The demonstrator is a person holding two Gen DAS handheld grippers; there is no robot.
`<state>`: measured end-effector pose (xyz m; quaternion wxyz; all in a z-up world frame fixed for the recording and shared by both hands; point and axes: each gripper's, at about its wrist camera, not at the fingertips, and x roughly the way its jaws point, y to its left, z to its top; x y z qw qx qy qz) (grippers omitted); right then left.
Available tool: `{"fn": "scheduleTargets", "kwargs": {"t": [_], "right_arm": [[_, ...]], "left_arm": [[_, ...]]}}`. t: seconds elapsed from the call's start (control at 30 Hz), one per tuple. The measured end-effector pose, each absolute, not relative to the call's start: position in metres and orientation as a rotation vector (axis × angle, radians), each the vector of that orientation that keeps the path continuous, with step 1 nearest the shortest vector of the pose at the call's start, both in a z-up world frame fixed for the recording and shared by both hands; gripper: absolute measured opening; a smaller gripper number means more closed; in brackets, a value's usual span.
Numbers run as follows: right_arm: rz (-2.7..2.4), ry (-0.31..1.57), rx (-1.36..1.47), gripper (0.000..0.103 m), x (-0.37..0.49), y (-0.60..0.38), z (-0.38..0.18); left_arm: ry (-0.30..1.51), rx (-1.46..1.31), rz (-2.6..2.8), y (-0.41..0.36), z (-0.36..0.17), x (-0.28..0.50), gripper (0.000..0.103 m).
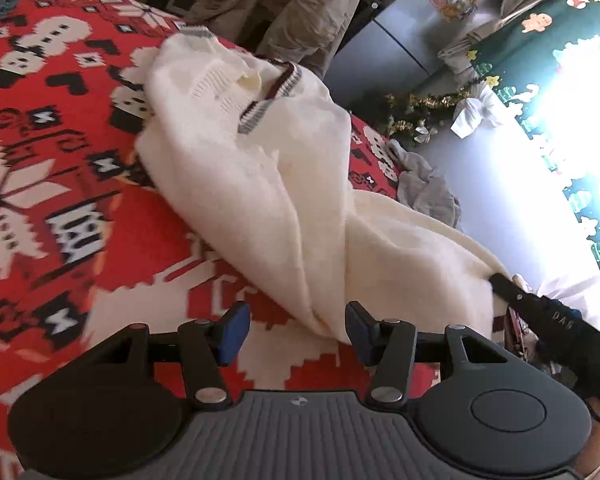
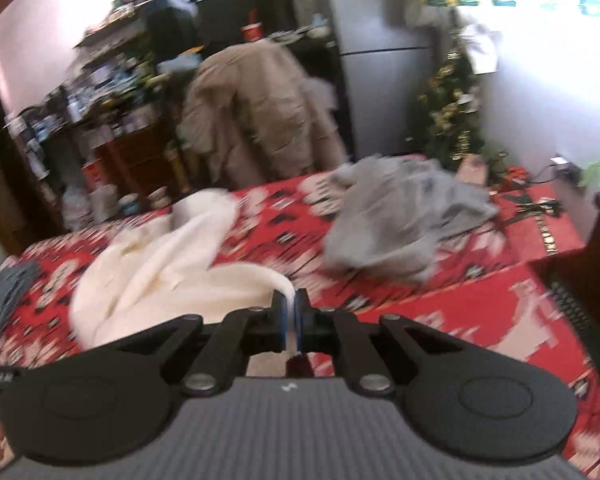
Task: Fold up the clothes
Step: 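Grasp the sweater with the left gripper while the right gripper holds the hem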
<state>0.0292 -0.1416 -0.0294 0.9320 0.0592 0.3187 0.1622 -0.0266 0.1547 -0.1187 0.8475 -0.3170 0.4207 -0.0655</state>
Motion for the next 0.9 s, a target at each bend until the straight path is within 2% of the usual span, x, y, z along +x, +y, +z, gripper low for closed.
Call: {"fn": "scheduleTargets", "kwargs": {"t": [0.13, 0.17, 0.2, 0.23, 0.27, 0.3, 0.47, 0.63, 0.9], "right_arm": [[0.302, 0.66, 0.131, 0.004, 0.054, -0.158, -0.03], [0.304, 0.66, 0.127, 0.004, 0.058, -0.159, -0.031], [0.306, 0.661, 0.124, 0.004, 0.062, -0.159, -0.032], [0.31, 0.66, 0.128, 0.004, 0.064, -0.158, -0.033], [0.314, 0.659, 0.133, 0.004, 0.066, -0.157, -0.034], [0.317, 0.657, 0.138, 0.004, 0.067, -0.157, -0.033], [0.325, 0.639, 0.13, 0.004, 0.065, -0.15, -0.028], [0.371, 0.637, 0.186, 0.004, 0.05, -0.152, -0.009], [0.561, 0.68, 0.368, 0.004, 0.013, -0.132, 0.024]], "left_arm": [[0.91, -0.653, -0.098, 0.144, -0.124, -0.008, 0.05], [0.901, -0.646, -0.09, 0.144, -0.123, -0.008, 0.046], [0.893, -0.639, -0.083, 0.143, -0.122, -0.008, 0.031], [0.884, -0.632, -0.075, 0.143, -0.121, -0.007, 0.024], [0.875, -0.626, -0.067, 0.143, -0.121, -0.007, 0.013], [0.866, -0.619, -0.059, 0.142, -0.12, -0.006, 0.01], [0.755, -0.561, -0.036, 0.152, -0.094, -0.022, 0.007], [0.615, -0.637, 0.045, 0.209, -0.054, -0.056, 0.007], [0.578, -0.598, 0.083, 0.274, -0.014, -0.089, 0.007]]}}
